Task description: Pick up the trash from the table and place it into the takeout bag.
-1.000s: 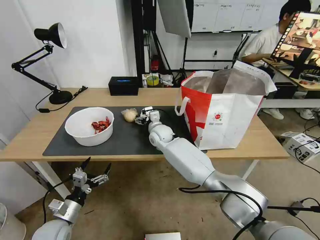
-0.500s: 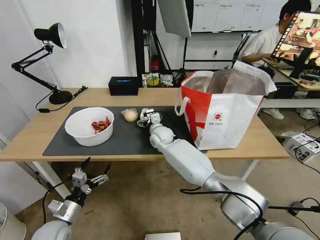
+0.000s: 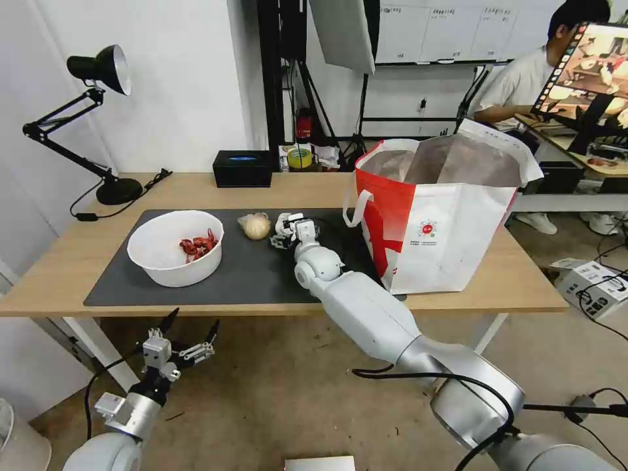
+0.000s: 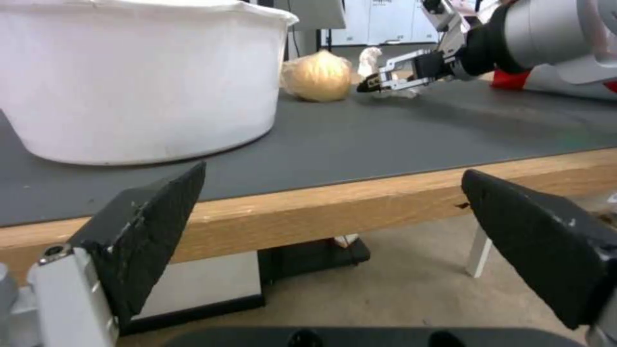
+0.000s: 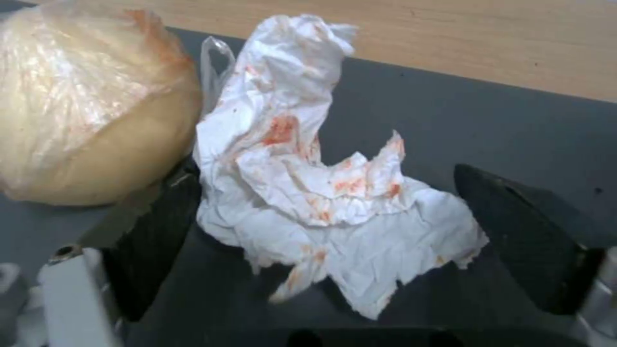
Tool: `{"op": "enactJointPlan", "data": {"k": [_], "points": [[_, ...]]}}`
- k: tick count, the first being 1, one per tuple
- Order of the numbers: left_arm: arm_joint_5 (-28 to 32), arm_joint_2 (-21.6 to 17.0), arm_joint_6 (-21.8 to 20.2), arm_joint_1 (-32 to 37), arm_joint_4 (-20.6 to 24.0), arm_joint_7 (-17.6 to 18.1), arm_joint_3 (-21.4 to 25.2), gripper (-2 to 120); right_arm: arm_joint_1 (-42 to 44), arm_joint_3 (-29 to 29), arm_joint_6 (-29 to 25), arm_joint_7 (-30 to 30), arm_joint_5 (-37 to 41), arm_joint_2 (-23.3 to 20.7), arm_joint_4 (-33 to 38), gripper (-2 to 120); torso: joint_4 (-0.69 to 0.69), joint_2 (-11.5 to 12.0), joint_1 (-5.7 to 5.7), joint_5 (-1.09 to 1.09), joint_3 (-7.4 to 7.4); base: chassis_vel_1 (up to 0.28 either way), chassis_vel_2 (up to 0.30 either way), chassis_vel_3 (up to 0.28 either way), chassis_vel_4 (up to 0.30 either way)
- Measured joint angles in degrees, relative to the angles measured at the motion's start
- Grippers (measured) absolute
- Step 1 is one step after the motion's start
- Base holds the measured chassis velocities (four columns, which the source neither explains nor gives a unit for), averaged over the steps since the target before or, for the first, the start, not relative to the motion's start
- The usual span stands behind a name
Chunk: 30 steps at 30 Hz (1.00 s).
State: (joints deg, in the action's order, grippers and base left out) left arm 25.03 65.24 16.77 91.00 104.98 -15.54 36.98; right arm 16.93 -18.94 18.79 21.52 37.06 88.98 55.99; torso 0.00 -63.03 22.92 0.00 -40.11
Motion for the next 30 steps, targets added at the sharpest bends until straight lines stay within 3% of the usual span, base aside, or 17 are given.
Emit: {"op": "enactJointPlan", "data": {"k": [6, 11, 18, 23, 26, 30], "points": [[0.0, 0.1, 0.0, 0.0, 0.1, 0.0, -0.1, 100, -0.1, 0.1, 0.4, 0.1, 1.0, -0.3, 0.4, 70, 0.00, 0.0, 0.00, 0.00, 0.00, 0.000, 0.000, 0.000, 0.000], [-0.1, 0.1, 0.1, -0.1, 0.1, 0.0, -0.3, 100, 0.2, 0.1, 0.7, 0.3, 1.5, -0.8, 1.1, 59, 0.00, 0.0, 0.00, 0.00, 0.00, 0.000, 0.000, 0.000, 0.000], [-0.3, 0.3, 0.1, -0.2, 0.1, 0.0, -0.9, 100, 0.7, 0.2, 0.7, 0.5, 2.5, -2.4, 3.1, 27, 0.00, 0.0, 0.00, 0.00, 0.00, 0.000, 0.000, 0.000, 0.000], [-0.6, 0.6, 0.2, -0.1, 0.1, 0.0, -1.1, 100, 1.0, 0.2, 0.1, 0.4, 2.8, -3.4, 4.4, 14, 0.00, 0.0, 0.00, 0.00, 0.00, 0.000, 0.000, 0.000, 0.000], [-0.9, 1.0, 0.7, 0.0, 0.1, 0.0, -1.4, 100, 1.4, 0.1, -0.4, 0.2, 2.8, -4.5, 5.7, 0, 0.00, 0.0, 0.00, 0.00, 0.00, 0.000, 0.000, 0.000, 0.000], [-1.3, 1.3, 1.1, 0.2, 0.1, 0.1, -1.5, 100, 2.0, -0.2, -1.2, -0.1, 2.9, -5.9, 7.7, 0, 0.00, 0.0, 0.00, 0.00, 0.00, 0.000, 0.000, 0.000, 0.000]]}}
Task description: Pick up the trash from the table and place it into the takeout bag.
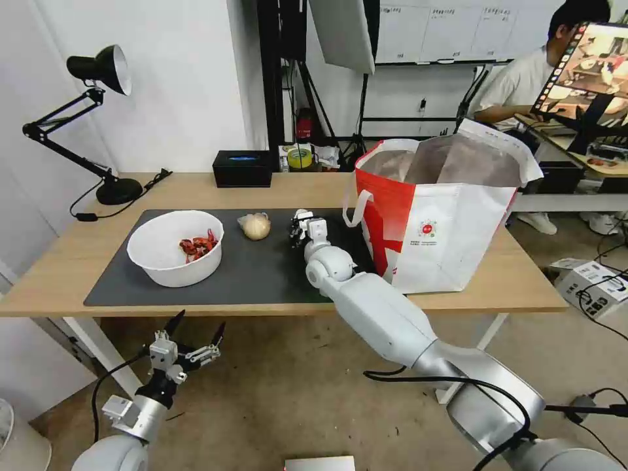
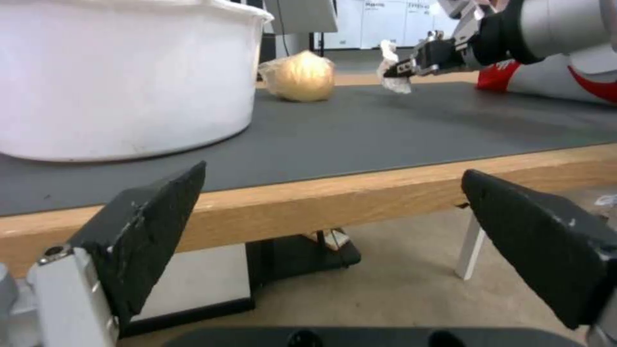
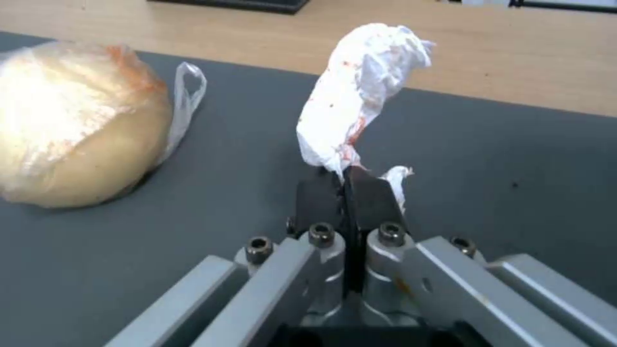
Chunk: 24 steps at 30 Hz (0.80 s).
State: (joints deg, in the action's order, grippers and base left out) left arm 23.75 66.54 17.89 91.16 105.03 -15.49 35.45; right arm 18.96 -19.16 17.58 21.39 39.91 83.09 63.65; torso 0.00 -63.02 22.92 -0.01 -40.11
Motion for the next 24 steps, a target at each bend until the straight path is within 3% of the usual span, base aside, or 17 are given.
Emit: {"op": "enactJointPlan", "data": {"k": [9, 20, 24], "points": [[-0.2, 0.1, 0.1, 0.4, 0.5, 0.0, 0.1, 100, 1.4, -0.3, -0.5, -0.8, 0.5, -2.7, 5.5, 0, 0.00, 0.0, 0.00, 0.00, 0.00, 0.000, 0.000, 0.000, 0.000], [-0.1, 0.2, 0.1, 1.5, 1.7, 0.1, 1.4, 100, 5.7, -0.4, -2.1, -2.8, 3.4, -12.2, 25.9, 0, 0.00, 0.0, 0.00, 0.00, 0.01, 0.000, 0.000, 0.000, 0.000], [-0.1, 0.2, 0.1, 1.8, 1.9, 0.1, 1.6, 100, 7.2, 0.6, -3.6, -3.1, 3.3, -14.4, 29.8, 0, 0.00, 0.0, 0.00, 0.00, 0.01, 0.000, 0.000, 0.000, 0.000]]}}
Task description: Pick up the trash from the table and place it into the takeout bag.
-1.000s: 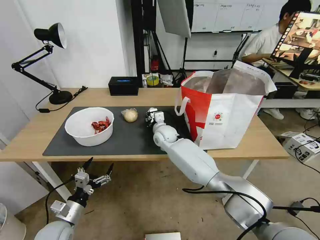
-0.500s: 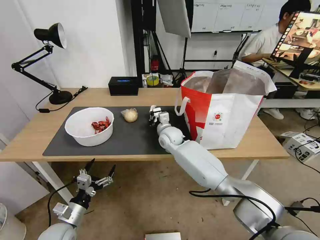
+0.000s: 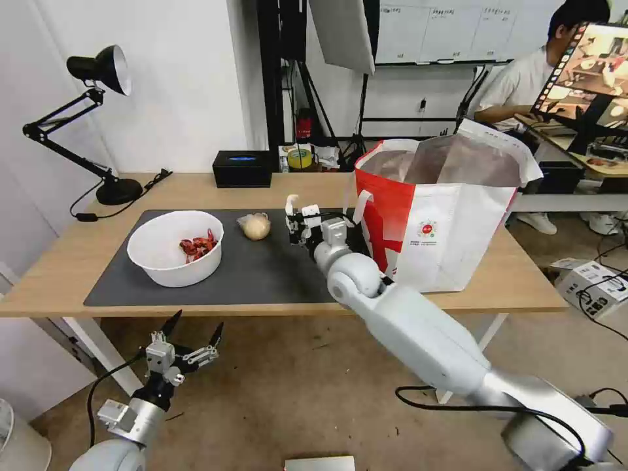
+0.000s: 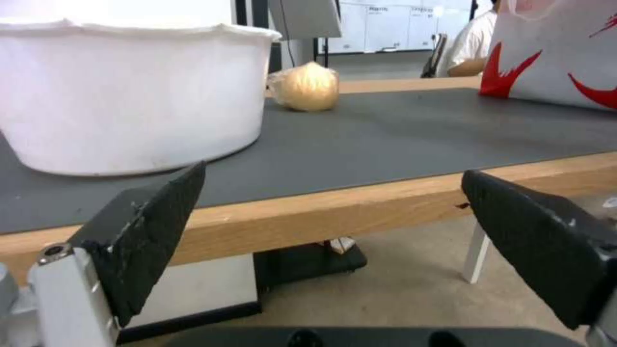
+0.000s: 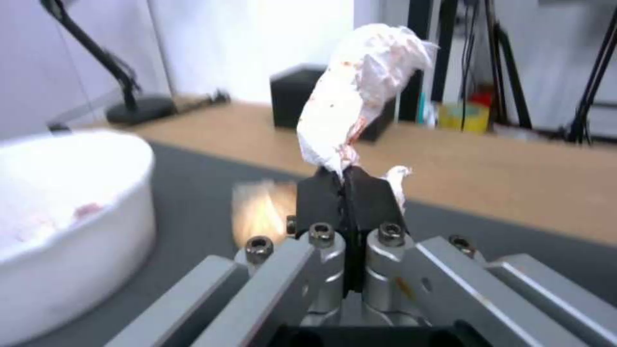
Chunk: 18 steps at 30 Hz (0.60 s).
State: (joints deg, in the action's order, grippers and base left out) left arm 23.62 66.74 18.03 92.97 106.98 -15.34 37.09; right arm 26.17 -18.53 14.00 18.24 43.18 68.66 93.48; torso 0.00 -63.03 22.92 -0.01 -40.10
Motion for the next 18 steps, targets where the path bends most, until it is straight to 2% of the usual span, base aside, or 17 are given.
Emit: {"op": "enactJointPlan", "data": {"k": [5, 11, 16, 18], "points": [[0.0, 0.2, 0.0, 0.4, 0.2, 0.1, 0.2, 100, 2.5, 3.4, -2.9, -0.7, -1.4, -3.2, 6.8, 0, 0.00, 0.0, 0.00, 0.00, 0.00, 0.000, 0.000, 0.000, 0.000], [-0.2, 0.5, 0.0, 0.4, 0.2, 0.1, -0.3, 100, 4.1, 8.8, -7.9, 1.8, -6.0, -7.1, 13.1, 0, 0.00, 0.0, 0.00, 0.00, 0.00, 0.000, 0.000, 0.000, 0.000], [-0.4, 0.6, 0.0, 0.4, 0.0, 0.1, -0.5, 100, 4.4, 12.9, -9.3, 4.4, -8.4, -8.7, 14.6, 0, 0.00, 0.0, 0.00, 0.00, 0.00, 0.000, 0.000, 0.000, 0.000], [-0.5, 0.7, 0.0, 0.3, -0.1, 0.1, -0.7, 100, 4.4, 14.9, -8.8, 7.3, -10.2, -9.8, 14.7, 0, 0.00, 0.0, 0.00, 0.00, 0.00, 0.000, 0.000, 0.000, 0.000]]}}
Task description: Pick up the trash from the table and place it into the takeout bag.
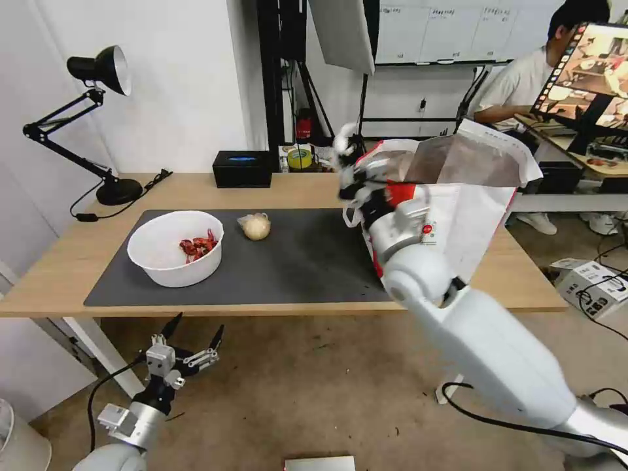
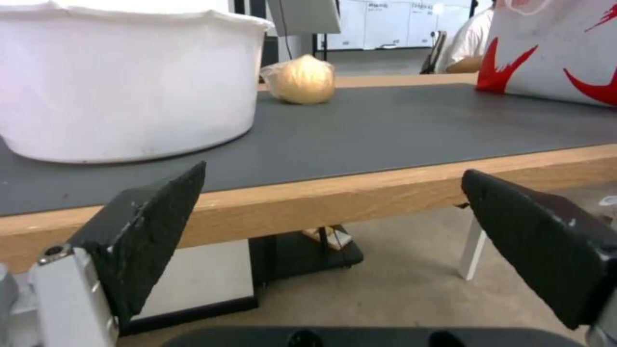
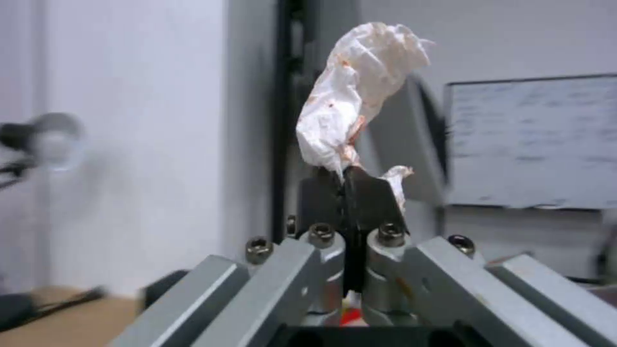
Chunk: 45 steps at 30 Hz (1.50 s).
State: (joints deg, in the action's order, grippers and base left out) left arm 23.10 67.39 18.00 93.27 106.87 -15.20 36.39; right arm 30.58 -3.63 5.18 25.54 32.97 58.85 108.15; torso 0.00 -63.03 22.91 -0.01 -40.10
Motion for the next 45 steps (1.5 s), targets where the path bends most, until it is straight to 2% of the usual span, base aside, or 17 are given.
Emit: {"op": "enactJointPlan", "data": {"k": [5, 10, 11, 13, 14, 17, 18, 22, 23, 26, 27, 29, 30, 32, 33, 35, 45], "points": [[-0.2, 0.3, 0.0, -0.6, -0.2, 0.0, -0.6, 100, 0.2, 1.4, 1.5, 4.7, -0.5, -2.2, -0.9, 0, 0.00, 0.0, 0.00, 0.00, 0.00, 0.000, 0.000, 0.000, 0.000], [-0.4, 0.5, -0.1, -0.7, -0.3, 0.0, -0.8, 100, -0.1, 1.8, 3.2, 6.1, 0.9, -2.6, -1.2, 2, 0.00, 0.0, 0.00, 0.00, 0.00, 0.000, 0.000, 0.000, 0.000], [-0.4, 0.5, -0.1, -0.7, -0.3, 0.1, -0.9, 100, -0.4, 1.9, 4.2, 6.1, 1.4, -2.8, -1.3, 9, 0.01, 0.0, 0.00, 0.01, -0.01, 0.000, 0.000, 0.000, 0.000], [-0.4, 0.4, -0.1, -0.6, -0.3, 0.1, -0.9, 100, -0.9, 1.9, 6.0, 6.1, 3.2, -3.1, -1.2, 16, 0.01, 0.0, 0.00, 0.01, 0.00, 0.000, 0.000, 0.000, 0.000], [-0.4, 0.4, -0.1, -0.6, -0.3, 0.1, -0.9, 100, -0.9, 1.9, 6.0, 6.1, 3.2, -3.1, -1.2, 16, 0.01, 0.0, 0.00, 0.01, 0.00, 0.000, 0.000, 0.000, 0.000], [-0.4, 0.1, -0.1, -0.6, -0.3, 0.1, -0.7, 100, -1.4, 1.7, 7.8, 6.6, 4.8, -3.4, -0.9, 30, 0.00, 0.0, 0.00, 0.01, -0.01, 0.000, 0.000, 0.000, 0.000], [-0.4, 0.1, -0.1, -0.6, -0.3, 0.1, -0.7, 100, -1.4, 1.7, 7.8, 6.6, 4.8, -3.4, -0.9, 30, 0.00, 0.0, 0.00, 0.01, -0.01, 0.000, 0.000, 0.000, 0.000], [-0.2, 0.0, -0.2, -0.8, -0.5, 0.2, -0.7, 100, -1.7, 1.4, 9.1, 7.6, 7.2, -3.4, -0.9, 50, 0.00, 0.0, 0.00, 0.01, -0.01, 0.000, 0.000, 0.000, 0.000], [-0.2, 0.0, -0.2, -0.8, -0.5, 0.2, -0.7, 100, -1.7, 1.4, 9.1, 7.6, 7.2, -3.4, -0.9, 50, 0.00, 0.0, 0.00, 0.01, -0.01, 0.000, 0.000, 0.000, 0.000], [-0.2, 0.0, -0.2, -0.9, -0.7, 0.2, -0.9, 100, -2.0, 1.4, 9.8, 8.3, 8.4, -3.5, -1.1, 65, 0.01, 0.0, 0.00, 0.01, -0.01, 0.000, 0.000, 0.000, 0.000], [-0.2, 0.0, -0.2, -0.9, -0.7, 0.2, -0.9, 100, -2.0, 1.4, 9.8, 8.3, 8.4, -3.5, -1.1, 65, 0.01, 0.0, 0.00, 0.01, -0.01, 0.000, 0.000, 0.000, 0.000], [-0.2, 0.0, -0.2, -1.1, -0.9, 0.2, -1.0, 100, -2.2, 1.4, 10.1, 8.4, 9.4, -3.8, -1.2, 75, 0.01, 0.0, 0.00, 0.01, -0.01, 0.000, 0.000, 0.000, 0.000], [-0.2, 0.0, -0.2, -1.1, -0.9, 0.2, -1.0, 100, -2.2, 1.4, 10.1, 8.4, 9.4, -3.8, -1.2, 75, 0.01, 0.0, 0.00, 0.01, -0.01, 0.000, 0.000, 0.000, 0.000], [-0.3, 0.0, -0.2, -1.2, -1.0, 0.2, -1.2, 100, -2.1, 1.7, 10.2, 8.4, 10.0, -4.0, -1.1, 85, 0.00, 0.0, 0.00, 0.01, -0.01, 0.000, 0.000, 0.000, 0.000], [-0.3, 0.0, -0.2, -1.2, -1.0, 0.2, -1.2, 100, -2.1, 1.7, 10.2, 8.4, 10.0, -4.0, -1.1, 85, 0.00, 0.0, 0.00, 0.01, -0.01, 0.000, 0.000, 0.000, 0.000], [-0.3, 0.0, -0.2, -1.3, -1.0, 0.2, -1.2, 100, -1.9, 1.9, 10.3, 8.5, 10.7, -4.1, -0.9, 97, 0.00, 0.0, 0.00, 0.01, 0.00, 0.000, 0.000, 0.000, 0.000], [-0.3, -0.2, -0.2, -0.9, -0.3, 0.2, -0.8, 100, -2.0, 2.0, 10.4, 8.5, 11.6, -4.2, -0.2, 100, 0.00, 0.0, 0.00, 0.01, -0.01, 0.000, 0.000, 0.000, 0.000]]}}
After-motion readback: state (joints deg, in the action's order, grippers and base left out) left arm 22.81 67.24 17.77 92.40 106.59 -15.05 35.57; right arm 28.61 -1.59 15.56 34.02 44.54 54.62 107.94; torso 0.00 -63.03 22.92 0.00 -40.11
